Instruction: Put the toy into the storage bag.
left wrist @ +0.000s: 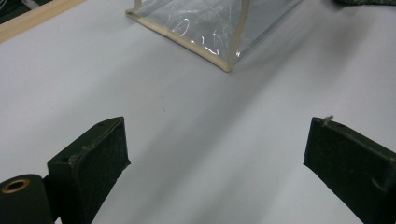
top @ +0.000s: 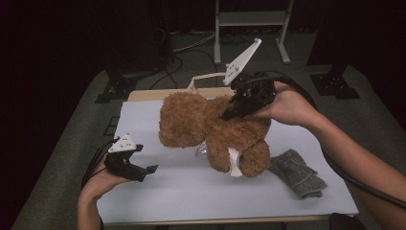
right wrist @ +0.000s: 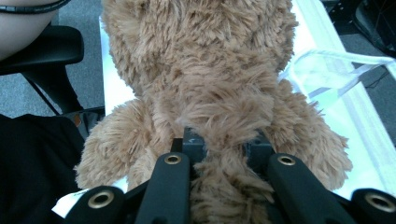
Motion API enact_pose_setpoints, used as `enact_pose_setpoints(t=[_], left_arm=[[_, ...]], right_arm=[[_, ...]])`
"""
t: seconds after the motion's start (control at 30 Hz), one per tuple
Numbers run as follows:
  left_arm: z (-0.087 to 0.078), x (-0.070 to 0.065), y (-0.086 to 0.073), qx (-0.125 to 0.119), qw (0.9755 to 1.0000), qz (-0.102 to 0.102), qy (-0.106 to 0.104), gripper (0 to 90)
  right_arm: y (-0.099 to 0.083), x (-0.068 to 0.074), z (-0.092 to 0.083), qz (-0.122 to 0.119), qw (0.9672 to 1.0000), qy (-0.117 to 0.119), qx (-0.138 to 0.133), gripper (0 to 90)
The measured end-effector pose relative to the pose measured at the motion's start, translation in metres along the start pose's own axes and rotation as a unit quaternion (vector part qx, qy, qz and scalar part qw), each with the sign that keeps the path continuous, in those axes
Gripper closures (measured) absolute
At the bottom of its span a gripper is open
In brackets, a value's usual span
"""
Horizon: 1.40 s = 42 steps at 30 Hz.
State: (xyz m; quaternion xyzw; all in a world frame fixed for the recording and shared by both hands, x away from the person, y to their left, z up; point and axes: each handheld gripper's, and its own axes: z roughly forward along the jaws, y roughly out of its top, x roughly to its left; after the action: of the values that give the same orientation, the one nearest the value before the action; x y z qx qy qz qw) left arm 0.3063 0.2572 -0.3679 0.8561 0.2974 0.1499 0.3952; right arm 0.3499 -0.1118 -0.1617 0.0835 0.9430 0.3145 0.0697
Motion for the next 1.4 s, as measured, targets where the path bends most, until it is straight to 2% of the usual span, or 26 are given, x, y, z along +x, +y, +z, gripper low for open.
enact_pose_setpoints(t=[0.2, 0.53, 0.77, 1.23, 1.4], left_arm=[[-0.002, 0.001, -0.002, -0.005, 0.9999, -0.009, 0.000, 5.3], [0.000, 0.003, -0.003, -0.003, 0.9999, -0.010, -0.001, 5.3], [0.000, 0.005, -0.005, -0.004, 0.9999, -0.013, -0.002, 5.3], [0.001, 0.006, -0.007, -0.004, 0.9999, -0.017, -0.002, 5.3], [0.000, 0.006, -0.007, -0.004, 0.9998, -0.017, -0.003, 5.3]], right_arm=[[0.013, -0.012, -0.011, 0.005, 0.9999, -0.010, 0.005, 75.9], [0.033, -0.024, -0.030, 0.007, 0.9997, -0.025, -0.001, 75.8], [0.049, -0.041, -0.044, 0.016, 0.9994, -0.030, 0.000, 75.7], [0.060, -0.076, -0.043, 0.036, 0.9980, -0.051, 0.006, 75.7], [0.062, -0.098, -0.040, 0.053, 0.9965, -0.064, 0.008, 75.7]])
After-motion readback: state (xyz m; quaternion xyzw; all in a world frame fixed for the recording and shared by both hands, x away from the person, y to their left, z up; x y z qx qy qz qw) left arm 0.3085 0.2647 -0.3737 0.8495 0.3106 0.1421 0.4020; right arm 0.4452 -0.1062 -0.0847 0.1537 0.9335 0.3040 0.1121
